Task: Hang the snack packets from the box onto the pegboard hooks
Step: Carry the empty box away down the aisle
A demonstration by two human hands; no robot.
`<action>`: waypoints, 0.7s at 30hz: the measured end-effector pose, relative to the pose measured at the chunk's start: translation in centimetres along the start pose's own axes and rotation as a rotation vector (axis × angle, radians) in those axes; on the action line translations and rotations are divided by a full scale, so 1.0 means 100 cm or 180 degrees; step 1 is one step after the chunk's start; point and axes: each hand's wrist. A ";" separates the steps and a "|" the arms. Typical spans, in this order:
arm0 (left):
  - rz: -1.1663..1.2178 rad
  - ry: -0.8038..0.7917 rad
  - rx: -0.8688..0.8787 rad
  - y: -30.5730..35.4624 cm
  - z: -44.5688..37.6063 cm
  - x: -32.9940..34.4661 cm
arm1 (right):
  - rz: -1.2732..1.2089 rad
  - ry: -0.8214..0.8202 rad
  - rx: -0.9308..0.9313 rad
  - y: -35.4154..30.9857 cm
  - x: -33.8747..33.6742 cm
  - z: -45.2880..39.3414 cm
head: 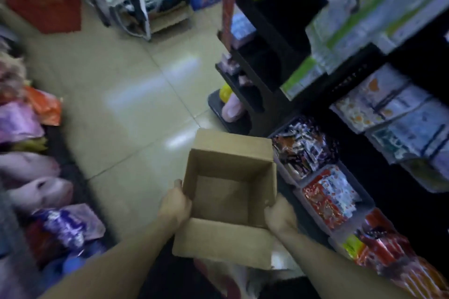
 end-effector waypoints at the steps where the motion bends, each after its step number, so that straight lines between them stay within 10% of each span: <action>1: 0.0193 0.0110 -0.0068 -0.006 0.005 -0.025 | 0.0057 -0.0036 -0.0154 -0.029 -0.006 0.005; 12: 0.1188 0.1342 -0.0052 -0.042 -0.045 -0.217 | -0.0100 0.0108 -0.0782 -0.284 -0.019 0.048; 21: 0.0888 0.1151 -0.0131 0.025 -0.108 -0.335 | 0.0014 -0.0090 -0.0594 -0.406 -0.031 -0.020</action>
Point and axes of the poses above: each hand's wrist, its own z-axis away from the middle knuckle, its own x-axis out of the palm, y = z × x, and after that the axes turned 1 degree about y, right-handed
